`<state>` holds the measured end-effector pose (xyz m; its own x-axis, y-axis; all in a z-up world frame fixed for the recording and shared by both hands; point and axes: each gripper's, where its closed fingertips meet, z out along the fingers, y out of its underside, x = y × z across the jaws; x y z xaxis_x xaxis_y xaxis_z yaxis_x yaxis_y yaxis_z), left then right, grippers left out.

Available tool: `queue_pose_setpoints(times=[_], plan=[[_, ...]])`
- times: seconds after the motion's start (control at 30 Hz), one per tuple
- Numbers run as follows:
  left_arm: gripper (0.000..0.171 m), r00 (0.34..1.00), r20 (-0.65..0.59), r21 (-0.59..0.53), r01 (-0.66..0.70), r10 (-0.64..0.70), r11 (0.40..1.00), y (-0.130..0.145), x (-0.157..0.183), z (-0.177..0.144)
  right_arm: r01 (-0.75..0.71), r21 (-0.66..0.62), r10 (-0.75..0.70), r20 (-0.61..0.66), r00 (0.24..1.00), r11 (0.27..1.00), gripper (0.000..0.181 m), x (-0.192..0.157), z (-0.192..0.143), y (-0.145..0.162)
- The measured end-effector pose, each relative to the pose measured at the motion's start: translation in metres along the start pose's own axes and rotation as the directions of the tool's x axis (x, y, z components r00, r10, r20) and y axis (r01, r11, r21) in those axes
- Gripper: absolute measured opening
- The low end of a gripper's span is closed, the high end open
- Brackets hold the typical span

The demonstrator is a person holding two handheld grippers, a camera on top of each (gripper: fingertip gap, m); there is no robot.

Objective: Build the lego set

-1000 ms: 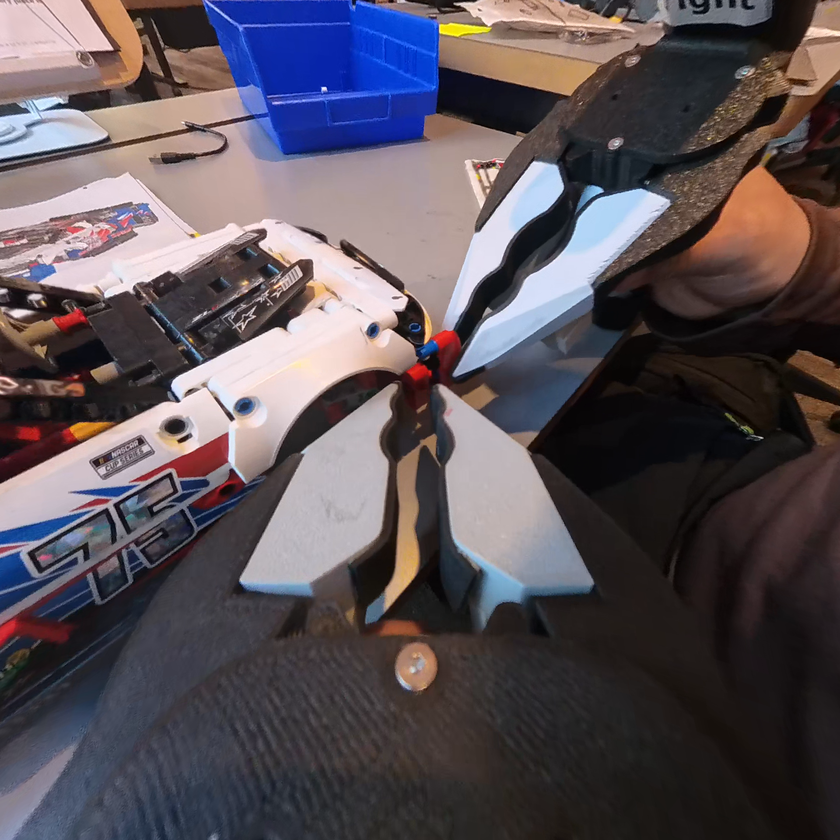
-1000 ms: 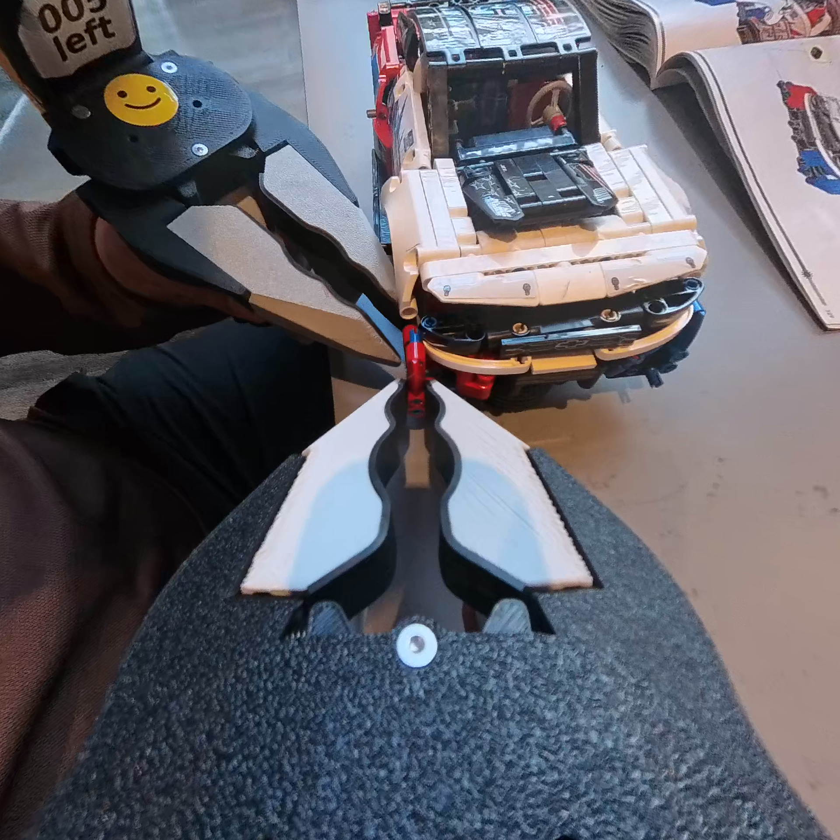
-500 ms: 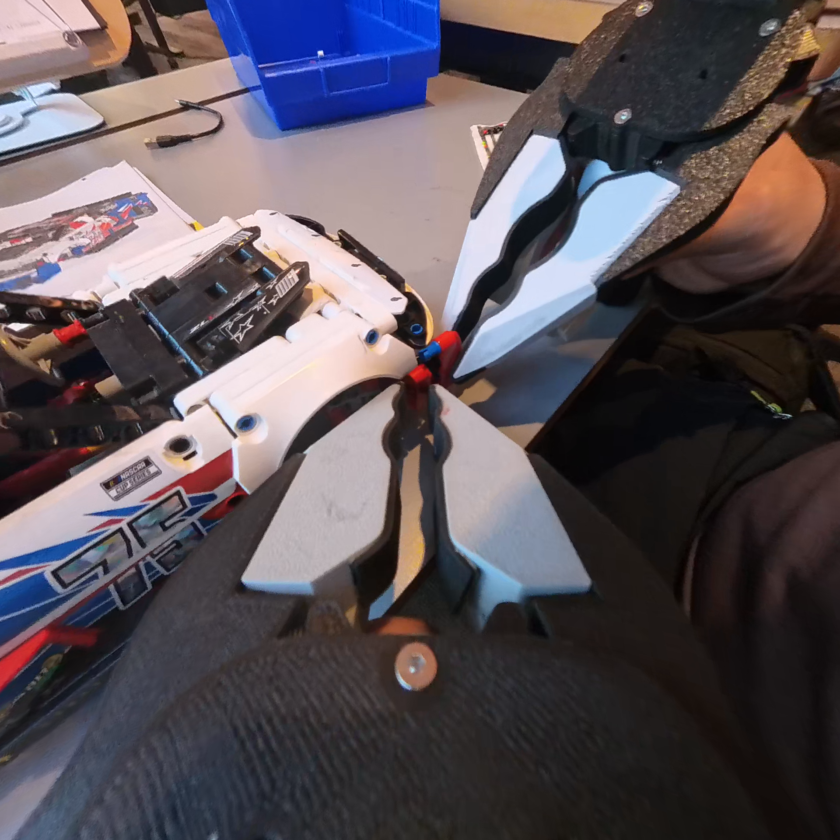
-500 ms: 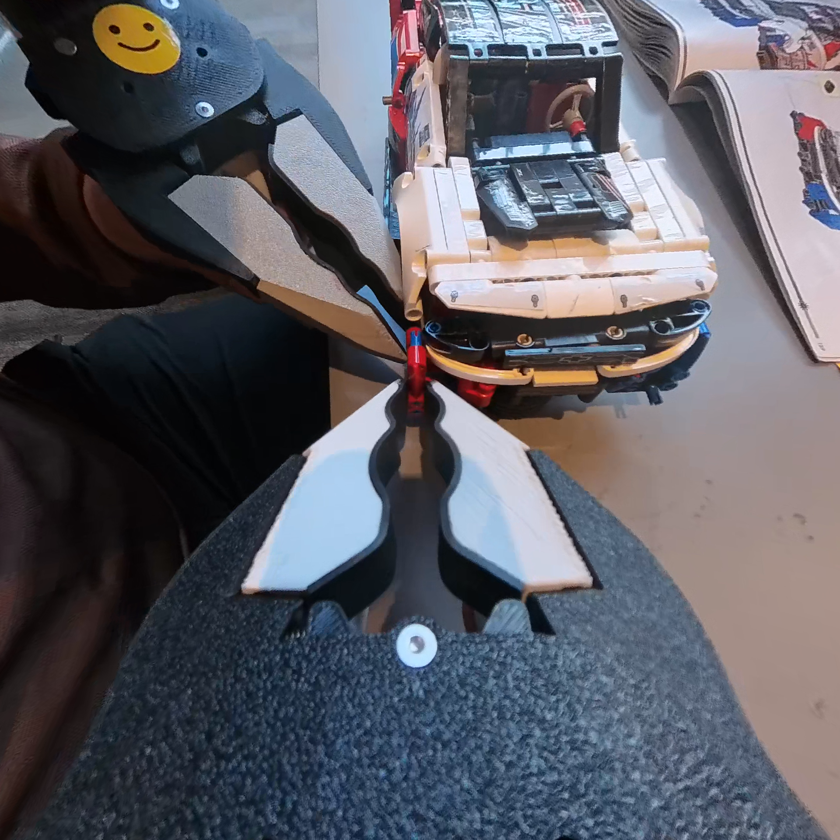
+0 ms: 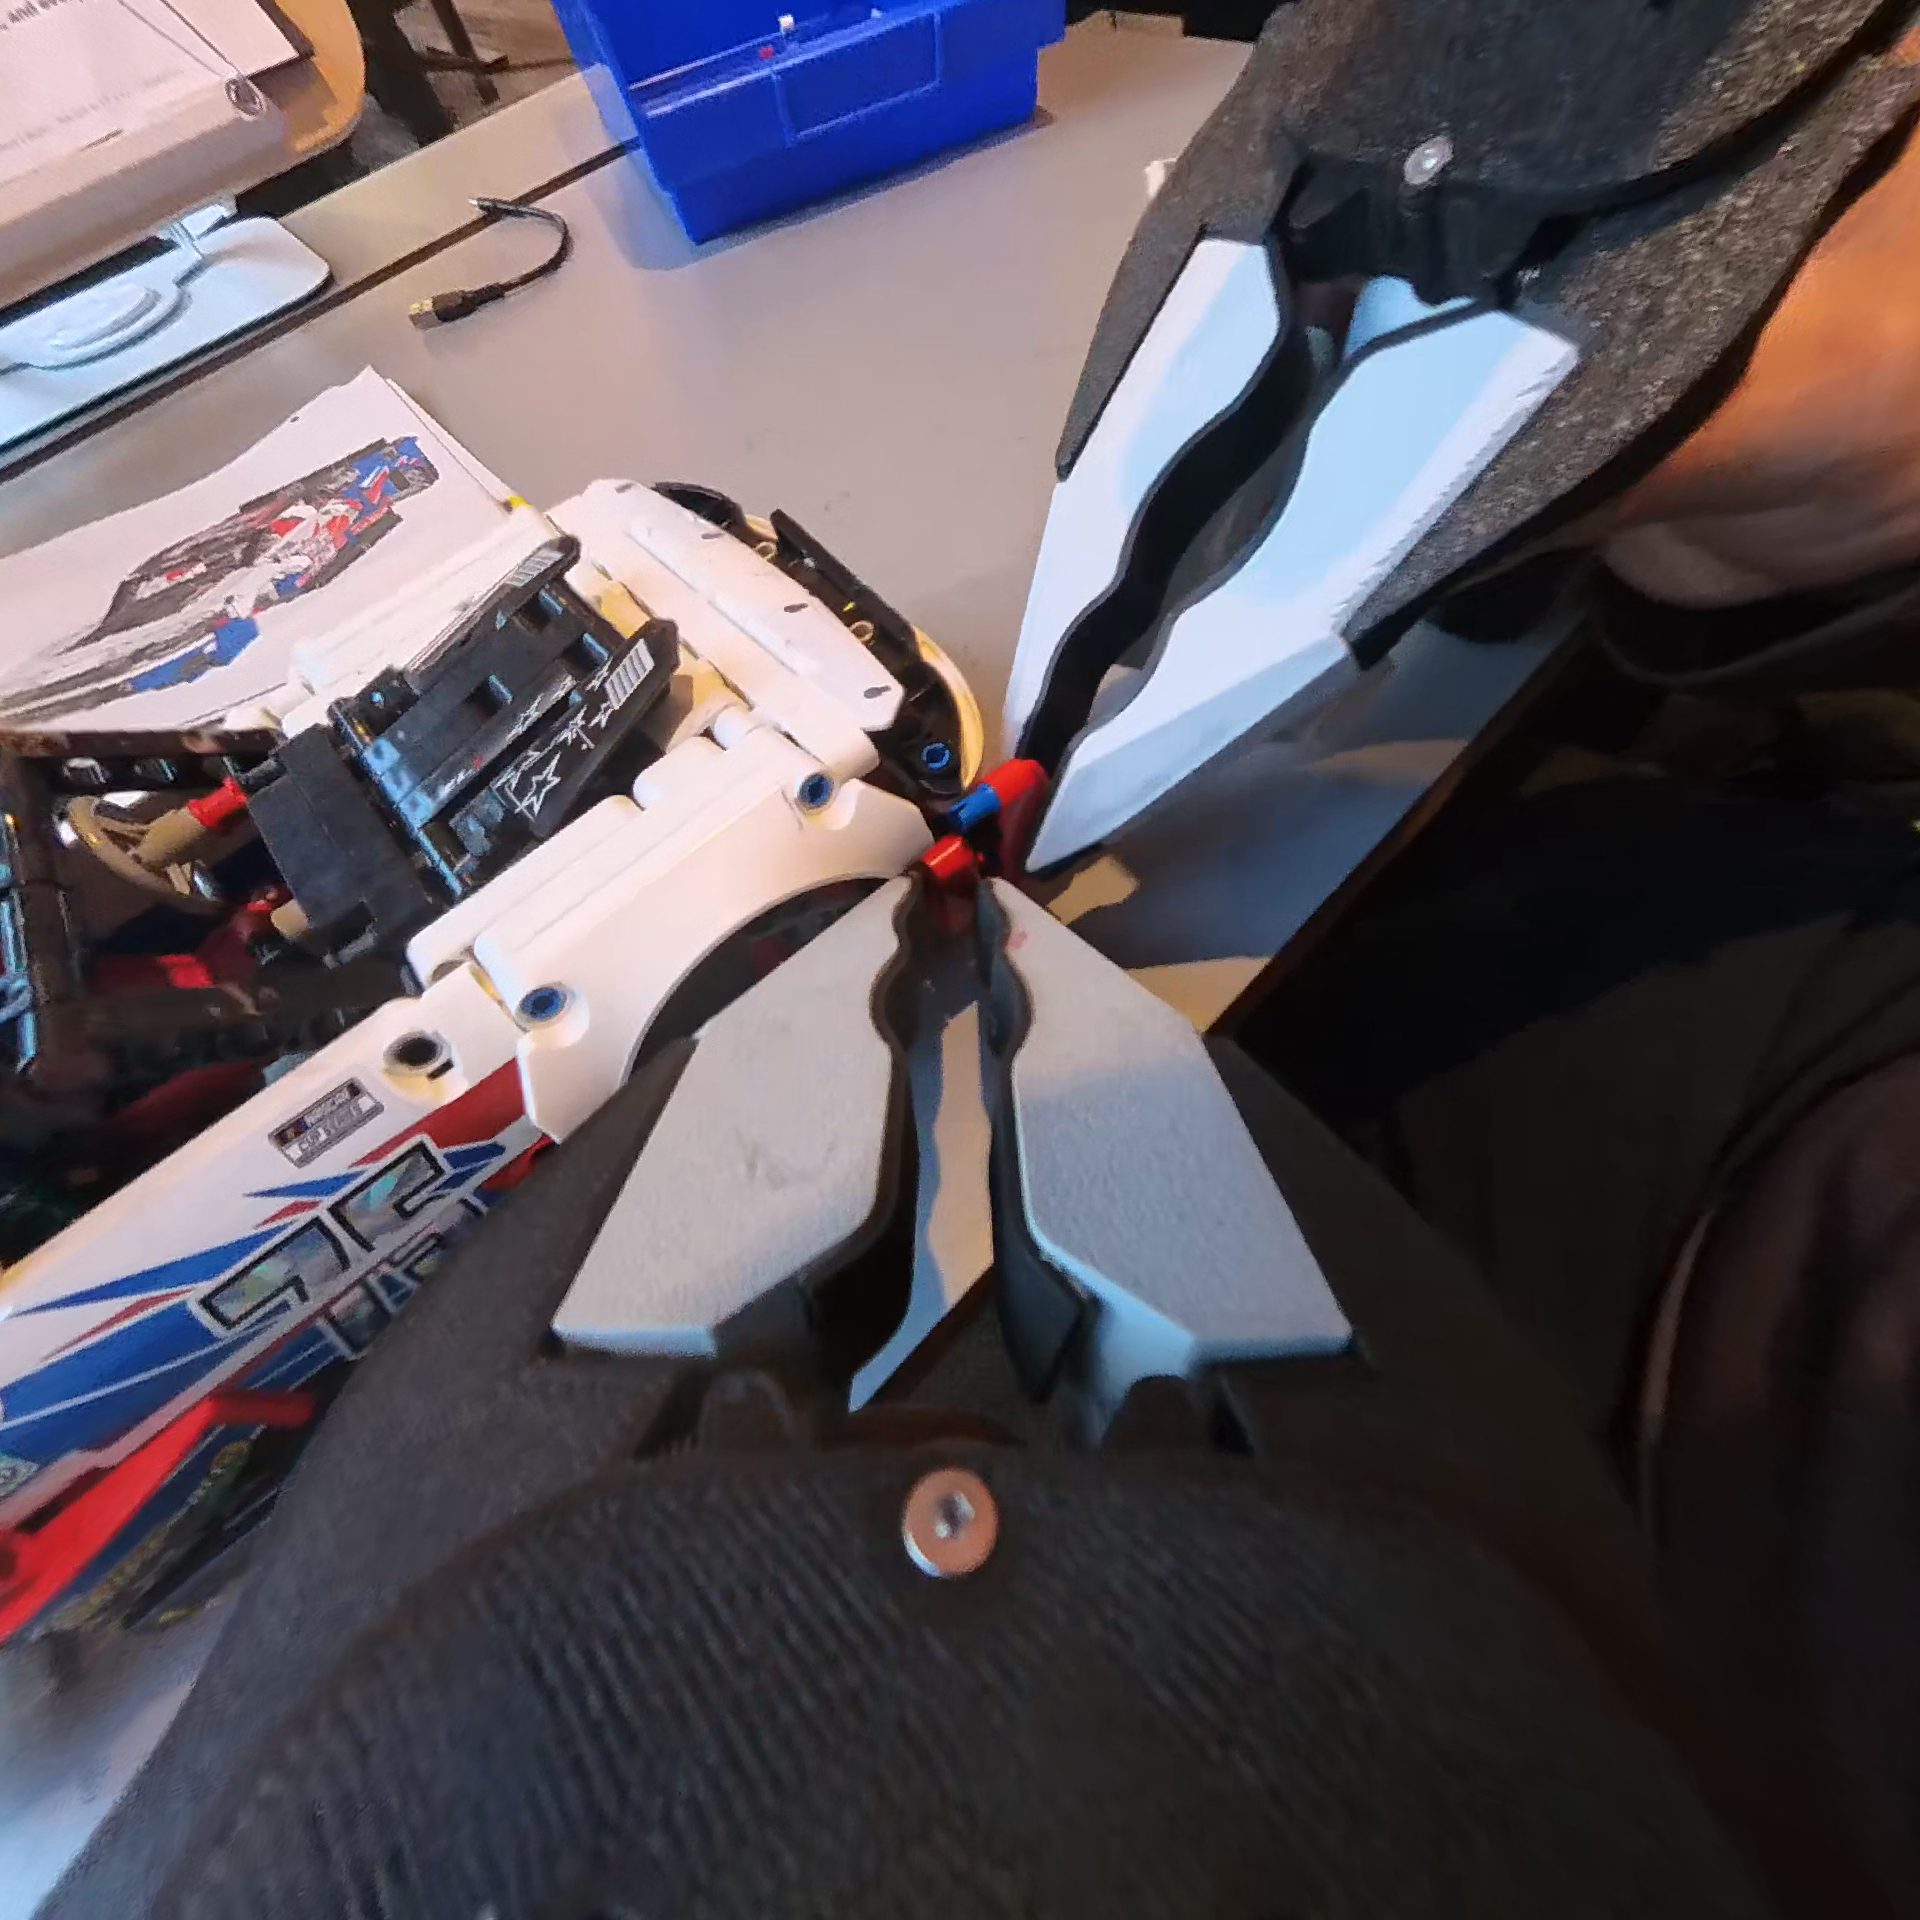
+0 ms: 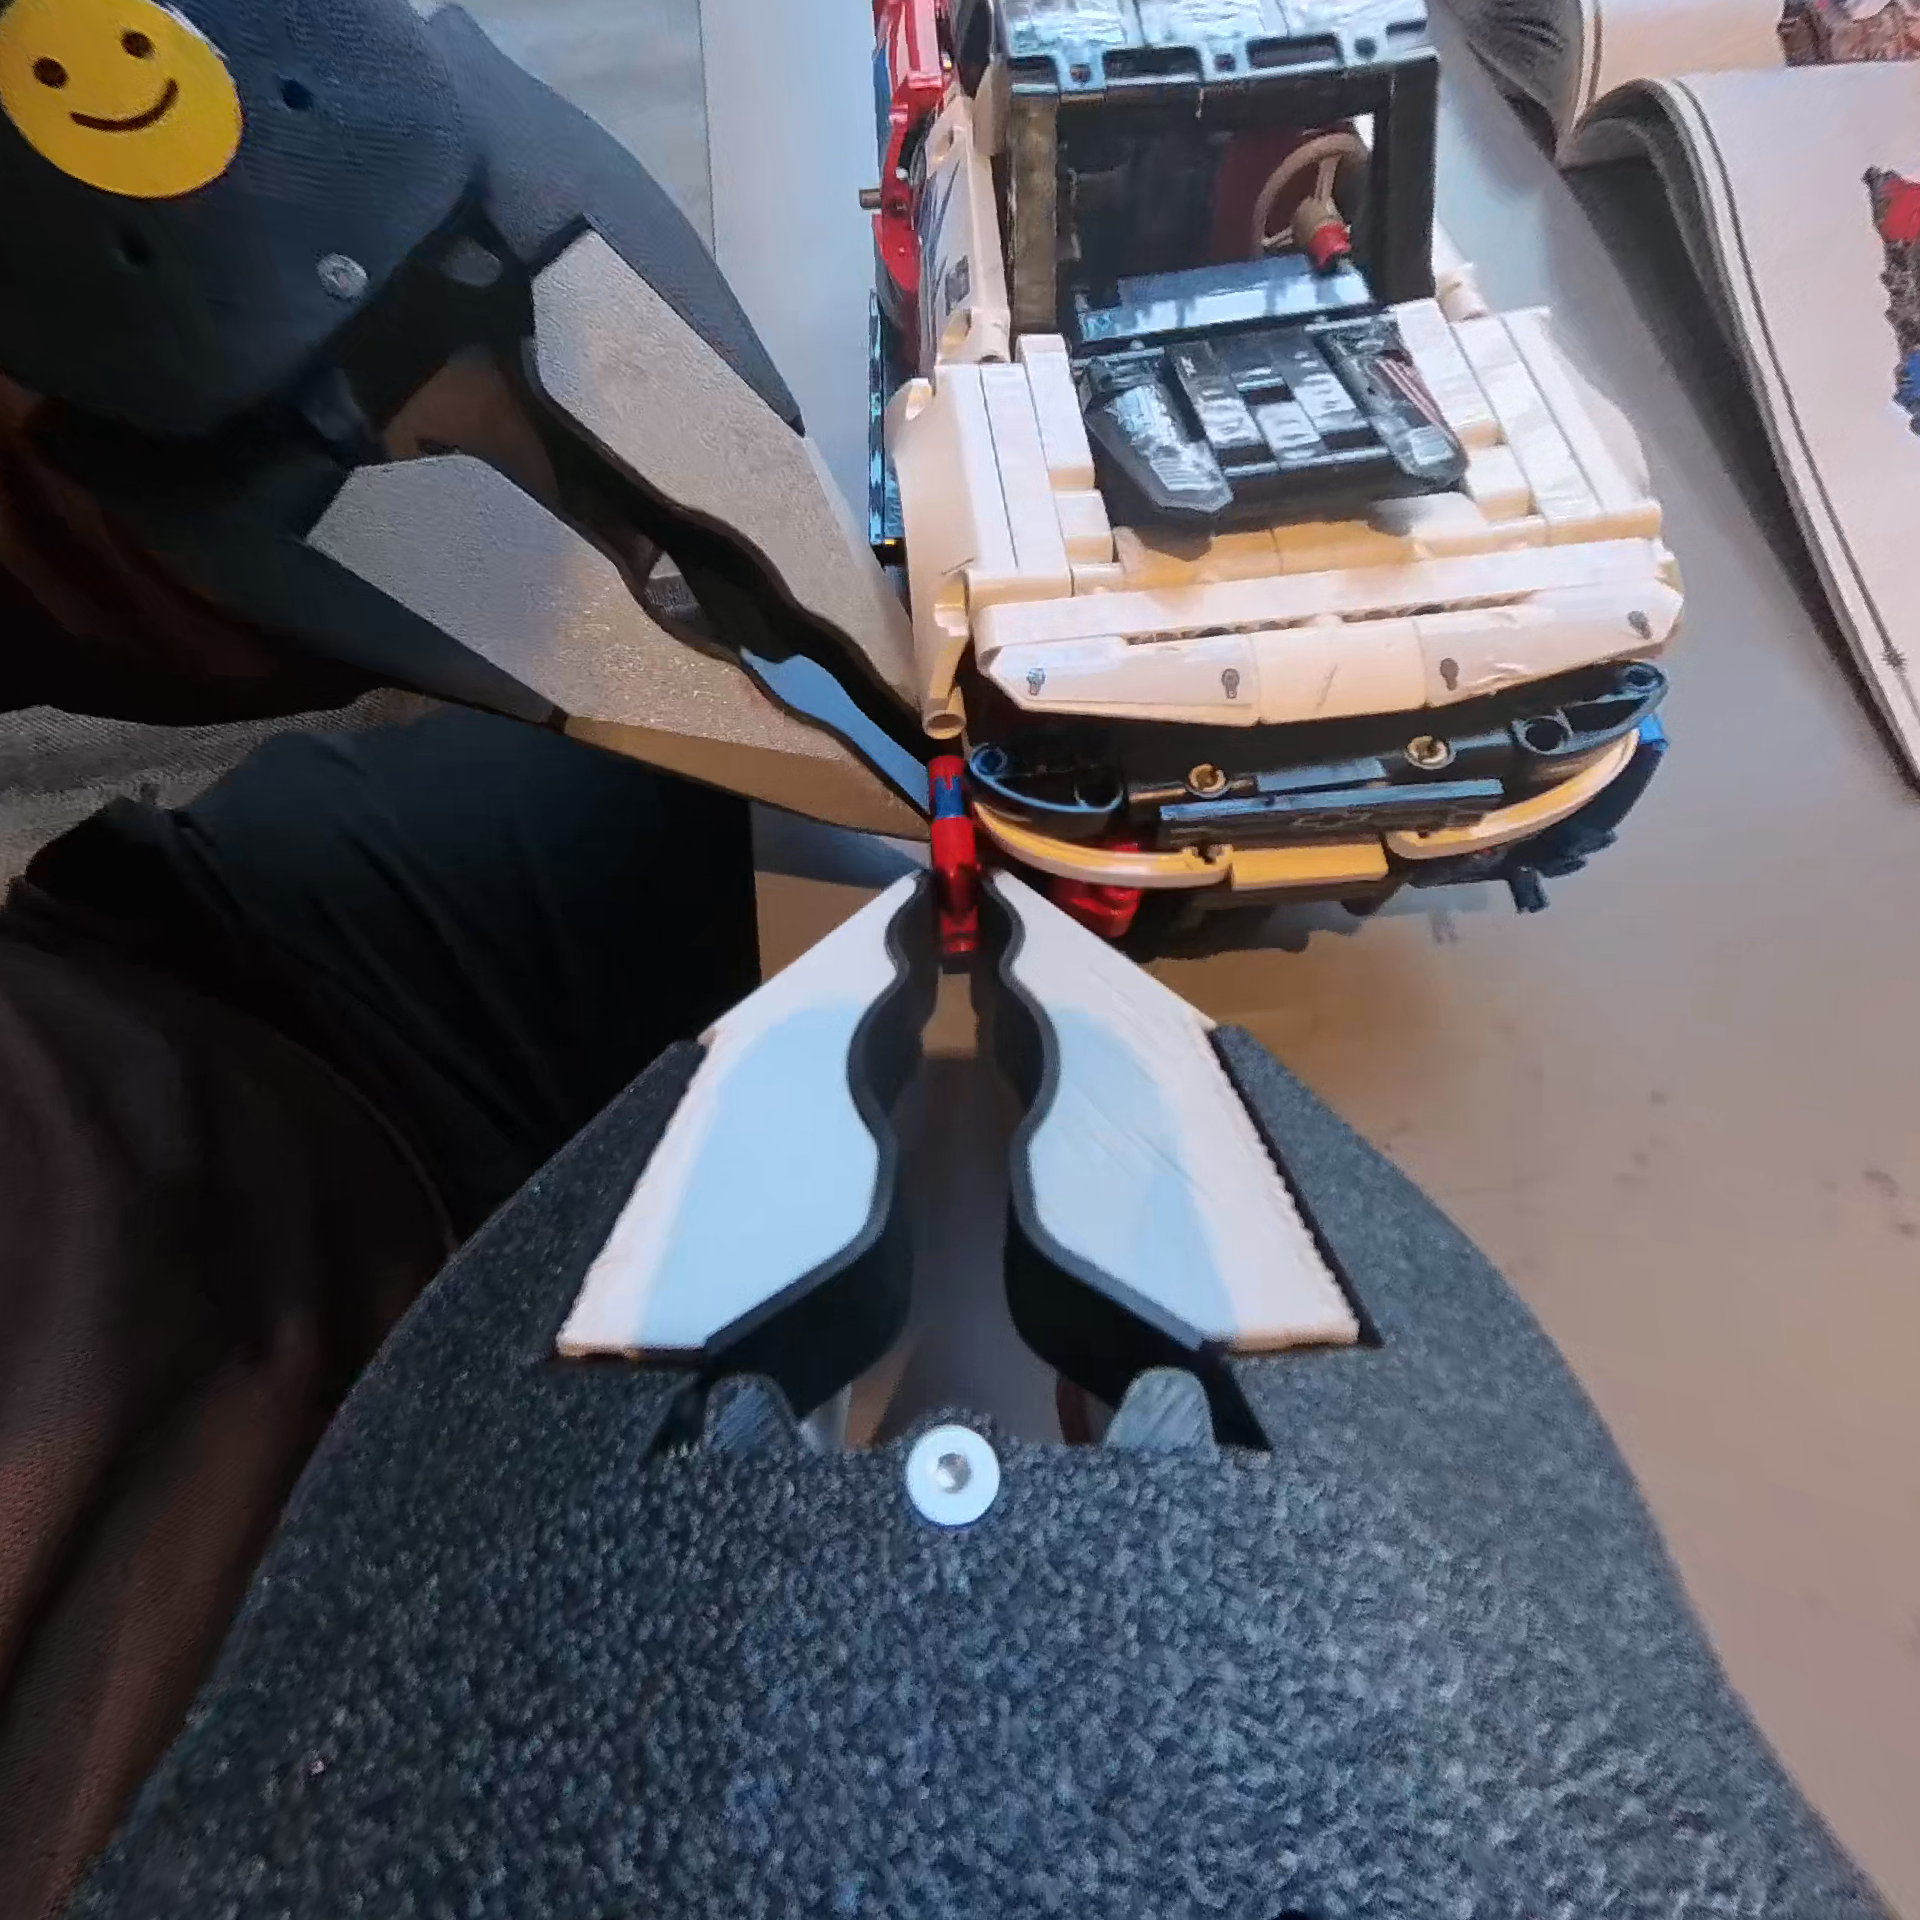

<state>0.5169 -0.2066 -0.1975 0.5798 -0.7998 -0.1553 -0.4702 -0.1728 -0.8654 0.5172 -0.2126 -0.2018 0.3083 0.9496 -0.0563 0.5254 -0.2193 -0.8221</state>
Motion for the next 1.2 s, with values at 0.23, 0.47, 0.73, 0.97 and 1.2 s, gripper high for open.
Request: queue_pose_setpoints(times=[0.23, 0.47, 0.73, 0.97, 1.2], plan=[[0.006, 0.996, 0.032, -0.032, -0.077, 0.078, 0.997, 0.0, -0.001, 0.001, 0.048, -0.128, -0.05, -0.009, 0.999, 0.991, 0.005, 0.001, 0.0, -0.004], [0.007, 1.0, 0.013, 0.02, -0.01, 0.01, 1.0, -0.004, -0.005, 0.0, 0.021, -0.077, -0.021, -0.002, 1.0, 0.997, 0.006, 0.003, -0.001, -0.007], [0.012, 0.996, 0.015, 0.043, 0.088, -0.089, 0.995, 0.001, -0.012, -0.013, 0.064, -0.004, -0.064, -0.047, 0.997, 0.998, 0.007, 0.004, -0.013, -0.011], [0.019, 0.903, -0.147, 0.13, 0.422, -0.404, 0.897, -0.019, -0.009, -0.014, 0.174, 0.016, -0.171, -0.116, 0.978, 0.985, 0.005, 0.004, -0.014, -0.02], [0.021, 0.814, -0.173, 0.162, 0.579, -0.554, 0.799, -0.019, -0.011, -0.018, 0.184, 0.036, -0.179, -0.121, 0.976, 0.982, 0.005, 0.006, -0.015, -0.017]])
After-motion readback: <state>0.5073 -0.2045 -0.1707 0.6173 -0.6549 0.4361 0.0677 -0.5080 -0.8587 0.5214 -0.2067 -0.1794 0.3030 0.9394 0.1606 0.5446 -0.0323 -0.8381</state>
